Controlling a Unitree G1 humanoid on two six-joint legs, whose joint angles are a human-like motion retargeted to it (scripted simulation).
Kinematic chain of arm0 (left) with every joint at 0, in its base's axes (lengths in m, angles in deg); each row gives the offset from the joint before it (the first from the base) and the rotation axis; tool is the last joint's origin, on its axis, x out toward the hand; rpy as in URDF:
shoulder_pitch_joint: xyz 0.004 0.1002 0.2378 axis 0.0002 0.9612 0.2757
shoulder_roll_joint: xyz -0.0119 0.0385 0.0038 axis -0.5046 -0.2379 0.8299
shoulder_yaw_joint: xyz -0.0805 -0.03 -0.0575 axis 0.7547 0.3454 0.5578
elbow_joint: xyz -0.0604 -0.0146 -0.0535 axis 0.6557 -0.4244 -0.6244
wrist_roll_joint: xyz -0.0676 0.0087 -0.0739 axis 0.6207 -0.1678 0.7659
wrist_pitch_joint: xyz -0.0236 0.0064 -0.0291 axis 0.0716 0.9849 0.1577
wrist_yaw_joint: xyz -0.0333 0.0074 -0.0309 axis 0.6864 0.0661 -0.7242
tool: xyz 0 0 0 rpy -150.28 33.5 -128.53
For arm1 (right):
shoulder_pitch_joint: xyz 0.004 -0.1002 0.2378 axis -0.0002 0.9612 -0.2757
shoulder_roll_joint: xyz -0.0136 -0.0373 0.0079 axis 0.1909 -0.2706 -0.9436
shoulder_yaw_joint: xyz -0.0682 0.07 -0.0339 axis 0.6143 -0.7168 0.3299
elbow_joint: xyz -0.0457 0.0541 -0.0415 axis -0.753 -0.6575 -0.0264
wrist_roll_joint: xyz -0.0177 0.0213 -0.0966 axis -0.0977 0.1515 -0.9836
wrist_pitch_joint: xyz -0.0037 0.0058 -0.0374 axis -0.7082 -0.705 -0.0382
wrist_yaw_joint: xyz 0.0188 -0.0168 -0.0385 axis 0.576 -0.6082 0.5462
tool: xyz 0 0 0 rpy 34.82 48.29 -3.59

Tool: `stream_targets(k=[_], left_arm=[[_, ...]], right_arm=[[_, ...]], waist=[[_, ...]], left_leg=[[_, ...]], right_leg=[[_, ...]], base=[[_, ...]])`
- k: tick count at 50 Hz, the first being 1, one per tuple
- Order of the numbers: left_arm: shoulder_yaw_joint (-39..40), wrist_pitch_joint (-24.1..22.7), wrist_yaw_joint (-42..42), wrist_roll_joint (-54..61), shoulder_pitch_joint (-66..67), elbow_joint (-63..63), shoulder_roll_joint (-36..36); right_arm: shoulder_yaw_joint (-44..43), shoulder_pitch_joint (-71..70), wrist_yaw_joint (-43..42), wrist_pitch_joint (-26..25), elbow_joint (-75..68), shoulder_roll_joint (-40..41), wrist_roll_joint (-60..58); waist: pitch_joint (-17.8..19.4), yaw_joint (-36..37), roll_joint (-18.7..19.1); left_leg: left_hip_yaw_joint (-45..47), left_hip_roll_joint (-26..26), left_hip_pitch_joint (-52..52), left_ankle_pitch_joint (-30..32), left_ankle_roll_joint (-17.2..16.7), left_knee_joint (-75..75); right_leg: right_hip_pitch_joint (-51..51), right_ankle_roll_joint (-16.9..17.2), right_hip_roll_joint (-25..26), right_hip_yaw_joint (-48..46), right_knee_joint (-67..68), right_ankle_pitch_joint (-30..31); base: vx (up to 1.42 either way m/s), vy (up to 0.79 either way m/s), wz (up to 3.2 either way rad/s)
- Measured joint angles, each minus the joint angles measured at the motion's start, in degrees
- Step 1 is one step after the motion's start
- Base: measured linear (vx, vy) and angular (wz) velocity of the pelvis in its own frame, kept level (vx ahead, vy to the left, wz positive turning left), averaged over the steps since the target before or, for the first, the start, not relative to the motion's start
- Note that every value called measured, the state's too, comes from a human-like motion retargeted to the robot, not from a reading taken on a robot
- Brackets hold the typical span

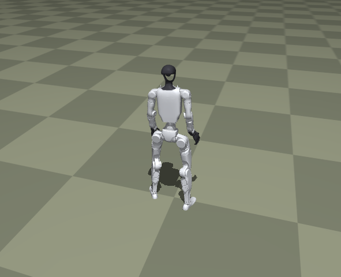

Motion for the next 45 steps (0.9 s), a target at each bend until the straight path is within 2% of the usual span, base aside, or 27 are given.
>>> stream_targets(k=[5, 11, 19, 22, 25, 30, 34, 38, 42, 45], left_arm=[[-4.84, 0.92, 2.99, -4.40, 0.13, 1.77, -2.73], [-9.06, 1.23, -0.42, -4.58, 0.20, -0.91, -3.53], [-7.90, 1.75, -3.64, -1.94, -2.31, -7.32, -1.74], [-7.28, 2.25, -3.88, -2.29, -3.94, -8.45, -1.37], [-8.07, 3.47, -3.19, -2.34, -5.78, -7.64, -1.49], [-11.31, 3.59, -2.97, -5.42, -6.90, -4.29, -2.27], [-12.26, 2.68, -3.10, -5.82, -6.12, -2.18, -3.05], [-7.43, 1.06, -1.59, -2.97, -3.27, -0.34, -4.07], [4.00, -2.08, 2.68, 0.33, 1.30, 1.31, -4.55], [12.92, -2.55, 8.40, 6.88, 3.34, 3.36, -4.54]], right_arm=[[4.63, 0.13, -1.31, 0.26, 2.26, 0.21, -1.49], [7.43, 0.20, -1.00, -0.39, 3.60, -2.22, -5.31], [9.80, -0.82, -1.87, -0.78, 1.58, -1.45, -7.42], [10.56, -1.17, -1.44, -1.21, 1.01, -1.41, -7.94], [11.51, -2.02, -1.12, -2.59, 0.91, -1.80, -8.70], [13.53, -2.32, -0.91, -2.43, 1.86, -2.59, -9.73], [14.26, -2.14, -0.99, -1.58, 2.13, -2.62, -9.60], [14.68, -1.80, -1.15, -1.04, 1.48, -1.71, -10.02], [16.55, -0.86, -1.56, 0.49, 0.68, -0.55, -12.65], [17.89, -1.12, -2.45, -1.08, 0.57, -0.21, -15.04]], waist=[[1.40, 1.32, -0.10], [0.83, 0.70, -0.23], [-0.04, 0.67, -1.61], [0.55, 1.42, -2.34], [2.17, 3.51, -3.44], [3.68, 3.93, -3.48], [4.05, 3.51, -3.65], [4.10, 5.25, -4.72], [3.26, 7.76, -6.34], [4.83, 12.71, -8.51]], left_leg=[[1.15, -0.85, 0.83, -0.96, -0.68, 1.04], [1.87, -1.46, 0.25, -2.58, -1.75, 3.14], [2.38, -1.84, -1.55, -5.42, -0.86, 5.40], [2.50, -2.00, -1.40, -5.59, -0.57, 5.09], [2.99, -3.60, 1.02, -3.29, -1.01, 0.34], [2.72, -3.50, 0.83, -2.20, -0.91, -1.06], [3.20, -4.01, 0.70, -1.22, -1.01, -1.94], [4.86, -4.75, 2.13, 0.11, -1.60, -2.95], [2.72, -3.51, 0.88, -1.36, -1.51, 2.91], [-0.89, -5.59, 3.79, 0.06, -2.99, 0.75]], right_leg=[[-0.45, -0.28, -1.40, -0.81, 1.76, 1.07], [-0.48, -0.26, -3.07, -5.02, 2.48, 2.27], [-1.93, -0.05, -4.40, -5.83, 2.88, 3.54], [-2.20, -0.06, -4.49, -5.86, 3.04, 4.42], [-2.60, -0.28, -4.84, -5.35, 3.41, 5.28], [-3.45, -0.47, -3.34, -5.76, 4.09, 3.59], [-4.52, 0.50, -0.60, -2.54, 3.29, 2.47], [-4.77, 0.90, 0.30, -1.06, 1.83, 3.67], [-3.88, 0.82, -0.30, -0.07, -0.83, 5.61], [-1.47, 0.20, -0.77, 4.84, -5.73, 6.87]], base=[[0.04, 0.23, -0.22], [0.02, 0.17, -0.13], [-0.01, 0.11, -0.08], [-0.01, 0.07, -0.11], [-0.01, 0.05, -0.25], [-0.03, 0.06, 0.05], [-0.01, 0.01, 0.03], [0.02, 0.02, -0.50], [0.04, 0.00, -0.80], [0.05, -0.05, -1.18]])
